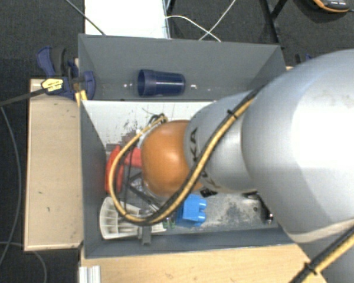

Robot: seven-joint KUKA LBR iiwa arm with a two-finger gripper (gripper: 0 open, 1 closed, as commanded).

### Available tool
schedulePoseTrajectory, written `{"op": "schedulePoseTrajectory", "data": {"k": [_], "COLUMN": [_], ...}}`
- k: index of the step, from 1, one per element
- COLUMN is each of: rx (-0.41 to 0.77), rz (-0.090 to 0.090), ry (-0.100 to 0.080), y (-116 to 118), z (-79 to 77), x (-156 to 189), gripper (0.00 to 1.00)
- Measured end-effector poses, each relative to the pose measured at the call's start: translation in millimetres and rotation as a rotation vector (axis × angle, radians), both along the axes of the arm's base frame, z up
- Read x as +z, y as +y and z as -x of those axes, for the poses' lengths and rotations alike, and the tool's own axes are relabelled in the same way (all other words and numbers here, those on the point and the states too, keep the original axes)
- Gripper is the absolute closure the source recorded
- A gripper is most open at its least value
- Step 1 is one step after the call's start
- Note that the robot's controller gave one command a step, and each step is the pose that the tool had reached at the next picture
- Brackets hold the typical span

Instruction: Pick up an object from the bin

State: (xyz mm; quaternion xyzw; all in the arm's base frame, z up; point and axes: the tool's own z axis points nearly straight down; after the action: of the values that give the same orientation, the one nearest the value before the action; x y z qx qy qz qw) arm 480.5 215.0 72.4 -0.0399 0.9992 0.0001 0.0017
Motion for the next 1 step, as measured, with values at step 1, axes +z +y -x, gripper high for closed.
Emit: {"op": "schedulePoseTrajectory", "data": {"k": [1], "rx": [-0.107], "rz": [-0.005], "ry": [-0.007], "y": [4.1], "z": [2.4], "x": [60.3], "gripper": [0.0]}}
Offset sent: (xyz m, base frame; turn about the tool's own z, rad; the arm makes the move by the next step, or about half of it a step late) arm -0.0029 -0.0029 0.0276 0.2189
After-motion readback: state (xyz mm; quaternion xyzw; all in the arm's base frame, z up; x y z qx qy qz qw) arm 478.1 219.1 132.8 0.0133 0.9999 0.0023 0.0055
